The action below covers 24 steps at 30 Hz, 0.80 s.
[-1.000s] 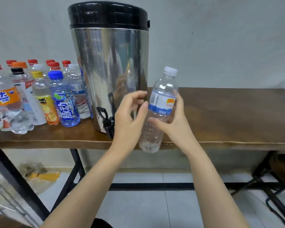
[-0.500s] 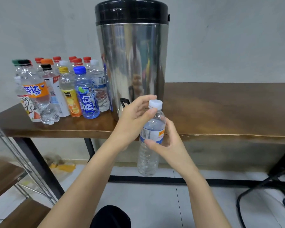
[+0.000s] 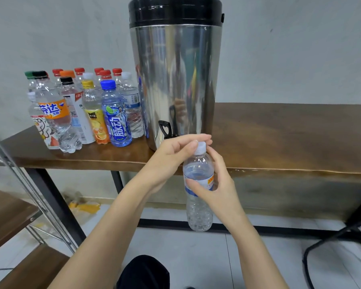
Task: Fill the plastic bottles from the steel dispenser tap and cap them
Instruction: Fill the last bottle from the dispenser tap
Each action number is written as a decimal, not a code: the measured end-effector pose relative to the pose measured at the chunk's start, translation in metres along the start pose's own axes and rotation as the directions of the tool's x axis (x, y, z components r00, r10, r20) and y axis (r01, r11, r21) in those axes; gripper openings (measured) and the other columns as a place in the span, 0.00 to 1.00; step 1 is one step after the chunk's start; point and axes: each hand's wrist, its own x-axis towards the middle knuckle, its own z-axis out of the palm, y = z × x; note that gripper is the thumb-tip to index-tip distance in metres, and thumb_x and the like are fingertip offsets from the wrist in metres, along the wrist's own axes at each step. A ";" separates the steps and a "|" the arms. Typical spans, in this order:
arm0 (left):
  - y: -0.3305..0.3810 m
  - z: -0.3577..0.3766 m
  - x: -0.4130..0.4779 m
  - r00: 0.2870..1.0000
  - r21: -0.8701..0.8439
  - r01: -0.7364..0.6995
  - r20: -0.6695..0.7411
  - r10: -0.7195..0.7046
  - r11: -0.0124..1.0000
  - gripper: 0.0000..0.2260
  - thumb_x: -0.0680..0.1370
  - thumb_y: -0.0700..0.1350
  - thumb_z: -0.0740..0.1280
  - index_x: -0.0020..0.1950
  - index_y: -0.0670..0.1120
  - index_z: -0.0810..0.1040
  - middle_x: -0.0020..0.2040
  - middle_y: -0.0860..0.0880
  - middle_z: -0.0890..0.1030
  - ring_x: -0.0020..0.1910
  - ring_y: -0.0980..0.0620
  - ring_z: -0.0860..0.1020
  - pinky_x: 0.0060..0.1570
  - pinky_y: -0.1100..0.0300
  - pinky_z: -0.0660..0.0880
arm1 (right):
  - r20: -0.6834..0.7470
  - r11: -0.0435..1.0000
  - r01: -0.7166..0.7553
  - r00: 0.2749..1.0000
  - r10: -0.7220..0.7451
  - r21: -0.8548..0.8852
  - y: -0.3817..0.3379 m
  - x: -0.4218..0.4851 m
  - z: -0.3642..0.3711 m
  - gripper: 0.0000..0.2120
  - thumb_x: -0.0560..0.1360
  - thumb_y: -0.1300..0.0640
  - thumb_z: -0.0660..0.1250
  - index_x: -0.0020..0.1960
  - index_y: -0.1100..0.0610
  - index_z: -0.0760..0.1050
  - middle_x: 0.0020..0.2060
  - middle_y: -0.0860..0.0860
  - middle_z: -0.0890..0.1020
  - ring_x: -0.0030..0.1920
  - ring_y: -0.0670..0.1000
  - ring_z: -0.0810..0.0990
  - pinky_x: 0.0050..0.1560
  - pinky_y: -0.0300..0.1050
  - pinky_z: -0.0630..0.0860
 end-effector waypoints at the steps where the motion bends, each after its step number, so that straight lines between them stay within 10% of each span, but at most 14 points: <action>1: 0.000 0.001 0.000 1.000 -0.011 0.005 -0.017 -0.005 1.000 0.14 0.79 0.46 0.63 0.63 0.44 0.80 0.57 0.49 0.84 0.57 0.54 0.81 0.55 0.63 0.76 | 0.001 1.000 -0.003 1.000 0.003 -0.002 0.000 0.000 0.001 0.36 0.72 0.62 0.75 0.73 0.43 0.65 0.57 0.31 0.78 0.60 0.37 0.78 0.54 0.35 0.76; 8: -0.009 0.021 0.001 0.928 0.134 -0.050 -0.361 0.096 0.990 0.08 0.71 0.40 0.77 0.48 0.50 0.85 0.50 0.42 0.78 0.44 0.59 0.80 0.50 0.63 0.78 | -0.082 0.990 0.001 0.997 -0.012 -0.141 0.007 -0.004 0.010 0.33 0.69 0.51 0.79 0.67 0.36 0.67 0.60 0.32 0.77 0.62 0.37 0.75 0.55 0.34 0.73; 14: -0.008 0.011 -0.001 0.991 0.125 -0.058 -0.112 0.073 0.990 0.12 0.83 0.42 0.61 0.64 0.47 0.80 0.64 0.52 0.80 0.63 0.61 0.76 0.60 0.67 0.72 | -0.142 0.992 0.008 0.990 -0.026 -0.124 0.006 -0.005 0.002 0.33 0.70 0.53 0.78 0.68 0.36 0.68 0.60 0.34 0.79 0.59 0.40 0.78 0.58 0.49 0.77; 24: -0.005 0.007 -0.003 0.988 0.136 -0.089 -0.112 0.105 0.987 0.11 0.79 0.37 0.68 0.58 0.48 0.83 0.61 0.50 0.79 0.56 0.60 0.79 0.53 0.66 0.75 | -0.116 0.984 -0.006 0.993 -0.015 -0.178 0.008 -0.006 0.004 0.34 0.68 0.51 0.79 0.68 0.35 0.68 0.58 0.33 0.79 0.59 0.39 0.78 0.57 0.49 0.78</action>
